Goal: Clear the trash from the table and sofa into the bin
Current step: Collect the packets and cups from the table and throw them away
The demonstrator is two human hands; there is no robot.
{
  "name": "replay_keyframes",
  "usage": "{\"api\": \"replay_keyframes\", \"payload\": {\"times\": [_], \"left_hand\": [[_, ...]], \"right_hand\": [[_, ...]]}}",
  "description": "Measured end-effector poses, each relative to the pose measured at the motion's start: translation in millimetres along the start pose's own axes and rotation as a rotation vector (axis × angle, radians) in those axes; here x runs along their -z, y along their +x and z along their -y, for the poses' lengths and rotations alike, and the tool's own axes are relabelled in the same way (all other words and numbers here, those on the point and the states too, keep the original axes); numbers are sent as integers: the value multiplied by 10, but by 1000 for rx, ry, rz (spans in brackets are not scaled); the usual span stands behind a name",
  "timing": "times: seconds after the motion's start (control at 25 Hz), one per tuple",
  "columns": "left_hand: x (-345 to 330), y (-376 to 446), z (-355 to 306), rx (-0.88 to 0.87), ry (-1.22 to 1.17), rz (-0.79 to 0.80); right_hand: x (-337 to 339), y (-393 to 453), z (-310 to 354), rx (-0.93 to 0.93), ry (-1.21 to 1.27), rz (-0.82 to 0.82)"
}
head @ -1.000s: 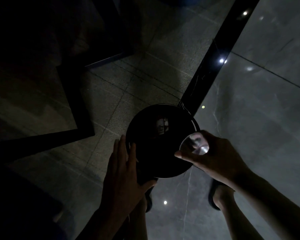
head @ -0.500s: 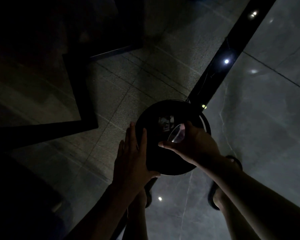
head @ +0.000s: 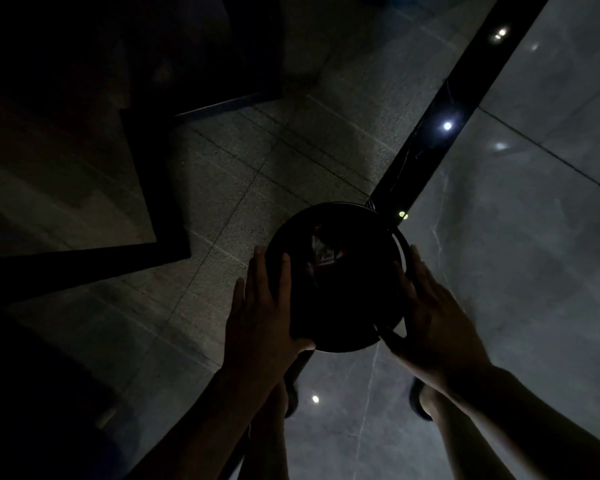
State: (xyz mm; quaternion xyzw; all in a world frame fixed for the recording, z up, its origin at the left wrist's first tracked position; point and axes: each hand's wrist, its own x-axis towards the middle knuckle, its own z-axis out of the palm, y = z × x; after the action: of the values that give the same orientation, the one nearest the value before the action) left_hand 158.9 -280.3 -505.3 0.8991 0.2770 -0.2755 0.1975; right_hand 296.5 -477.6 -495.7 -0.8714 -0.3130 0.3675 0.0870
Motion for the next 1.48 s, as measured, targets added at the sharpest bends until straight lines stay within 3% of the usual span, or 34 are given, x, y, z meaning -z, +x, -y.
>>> {"api": "replay_keyframes", "payload": {"times": [0.16,0.28,0.44,0.6,0.76,0.96,1.04,1.16,1.24,1.36,1.48], "left_hand": [[38,22,55,4,112,17],[216,-90,69,38,158,104],[753,-417,-90,113,195,250],[1662,-987,-414,40,204,205],[2625,-1569,-722,35,65,247],[3672,-2380,-852,-49,31,32],[3885,-2593,-809,-78,105,-89],[3984,-2941,-748,-72,-16,-150],[3885,-3144,-720,-35,-68,-104],[3534,-3404,-785,-217,-18,-42],[3424,-3446,-1043,-146,-58,94]], "right_hand": [[-15,27,-70,55,-23,-25],[149,-40,-51,-15,-101,84],[807,-321,92,-176,-287,245],[1788,-977,377,-286,-248,263],[2809,-1662,714,-346,-43,128],[3770,-2654,1183,-297,275,-302],[3887,-3004,1312,-258,325,-471],[3775,-3529,1332,-283,374,-588],[3548,-3763,1255,-343,404,-572],[3152,-4080,1091,-388,392,-505],[2904,-4330,833,-444,399,-390]]}}
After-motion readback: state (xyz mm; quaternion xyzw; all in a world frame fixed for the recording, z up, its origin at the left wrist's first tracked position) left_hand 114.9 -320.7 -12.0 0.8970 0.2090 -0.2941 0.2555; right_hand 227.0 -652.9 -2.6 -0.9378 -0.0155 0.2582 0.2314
